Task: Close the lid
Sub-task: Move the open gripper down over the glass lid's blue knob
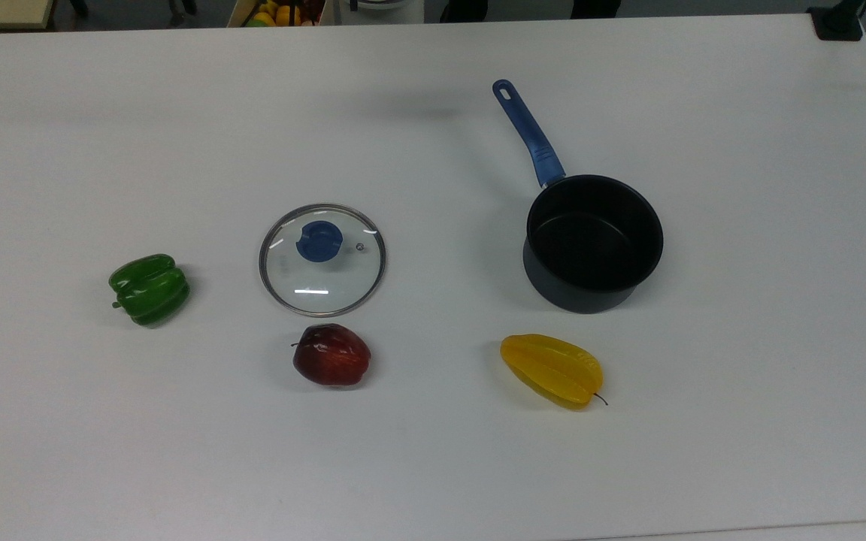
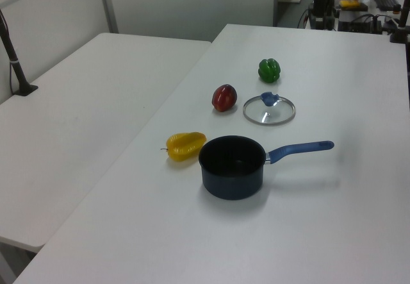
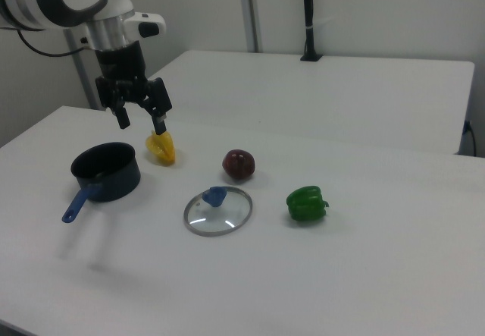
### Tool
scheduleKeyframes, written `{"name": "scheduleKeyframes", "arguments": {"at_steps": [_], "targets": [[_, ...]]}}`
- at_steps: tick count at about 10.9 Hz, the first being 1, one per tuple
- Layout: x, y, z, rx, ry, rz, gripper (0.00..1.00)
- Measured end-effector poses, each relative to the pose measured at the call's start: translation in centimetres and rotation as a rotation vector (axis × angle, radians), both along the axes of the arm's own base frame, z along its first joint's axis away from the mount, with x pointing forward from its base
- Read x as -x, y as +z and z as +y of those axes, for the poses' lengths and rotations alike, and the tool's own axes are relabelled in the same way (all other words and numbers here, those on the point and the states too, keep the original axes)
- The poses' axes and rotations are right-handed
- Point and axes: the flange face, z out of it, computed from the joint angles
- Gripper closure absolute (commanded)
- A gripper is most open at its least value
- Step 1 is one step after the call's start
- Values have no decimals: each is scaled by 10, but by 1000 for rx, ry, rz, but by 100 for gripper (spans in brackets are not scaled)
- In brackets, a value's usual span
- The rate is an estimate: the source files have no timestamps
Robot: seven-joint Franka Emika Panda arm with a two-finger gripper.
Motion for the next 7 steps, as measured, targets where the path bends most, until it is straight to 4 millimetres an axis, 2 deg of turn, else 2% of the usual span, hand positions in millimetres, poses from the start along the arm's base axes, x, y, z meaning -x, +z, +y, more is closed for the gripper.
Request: {"name": "scheduleKeyframes", "arguments": {"at_steps": [7], "targets": [[-1, 2, -13, -1, -22, -5, 0]]}}
